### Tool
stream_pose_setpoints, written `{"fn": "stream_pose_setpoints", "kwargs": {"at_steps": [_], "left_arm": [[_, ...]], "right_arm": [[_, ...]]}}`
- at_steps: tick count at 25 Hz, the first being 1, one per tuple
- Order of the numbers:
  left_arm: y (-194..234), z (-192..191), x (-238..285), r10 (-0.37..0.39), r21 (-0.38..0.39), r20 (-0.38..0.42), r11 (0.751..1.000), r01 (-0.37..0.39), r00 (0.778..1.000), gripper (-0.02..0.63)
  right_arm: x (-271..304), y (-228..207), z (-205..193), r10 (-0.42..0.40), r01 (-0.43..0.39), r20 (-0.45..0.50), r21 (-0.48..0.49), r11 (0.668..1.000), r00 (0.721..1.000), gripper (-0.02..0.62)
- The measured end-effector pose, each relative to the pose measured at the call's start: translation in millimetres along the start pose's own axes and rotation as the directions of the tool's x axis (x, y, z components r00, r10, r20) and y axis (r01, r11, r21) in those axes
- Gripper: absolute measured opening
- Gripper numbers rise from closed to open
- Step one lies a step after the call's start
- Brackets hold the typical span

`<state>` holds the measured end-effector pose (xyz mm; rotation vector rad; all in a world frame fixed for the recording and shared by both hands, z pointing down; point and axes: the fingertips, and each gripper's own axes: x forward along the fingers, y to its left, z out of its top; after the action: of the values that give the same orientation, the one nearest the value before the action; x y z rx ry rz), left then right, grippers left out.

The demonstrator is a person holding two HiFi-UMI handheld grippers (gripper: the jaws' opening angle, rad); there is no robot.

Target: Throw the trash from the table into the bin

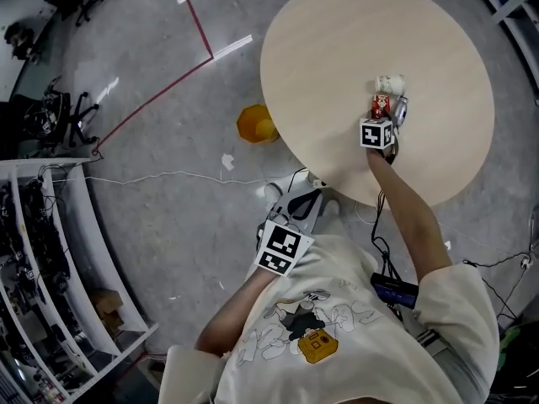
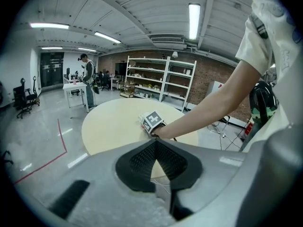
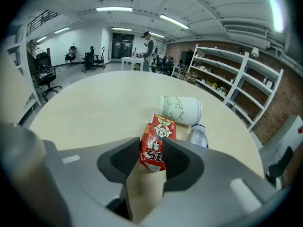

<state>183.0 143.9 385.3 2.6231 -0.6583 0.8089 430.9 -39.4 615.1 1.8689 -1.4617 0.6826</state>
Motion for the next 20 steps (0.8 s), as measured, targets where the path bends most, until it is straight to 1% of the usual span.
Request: {"fn": "stream_pose_setpoints", "kwargs": {"at_steps": [4,8,12,16,20], "left_arm": [[-7,2,-12,0.005,-0.014,0.017,1.0,-0.005,1.0,0.006],[-7,5,-13,0.012,-0.027,0.039,1.0,-0.011,0.999,0.006],[-5,5,-10,0.017,-0.037,0.061,0.999,-0.015,0.998,0.006],[-10,7,-6,-0.007,-0.058,0.081,0.998,0.012,0.997,0.006],[-16,10,-5,-0.035,-0.055,0.086,0.998,0.039,0.996,0.006]], "right_arm": [[-21,9,-7,0.038,-0.038,0.003,-0.061,0.997,0.999,0.118],[-30,14,-6,0.076,-0.073,0.021,-0.119,0.99,0.997,0.092],[-42,28,-2,0.121,-0.108,0.061,-0.183,0.977,0.991,0.072],[-60,39,-6,0.161,-0.139,0.085,-0.222,0.965,0.983,0.057],[-75,49,-7,0.202,-0.176,0.087,-0.244,0.954,0.976,0.052]]}}
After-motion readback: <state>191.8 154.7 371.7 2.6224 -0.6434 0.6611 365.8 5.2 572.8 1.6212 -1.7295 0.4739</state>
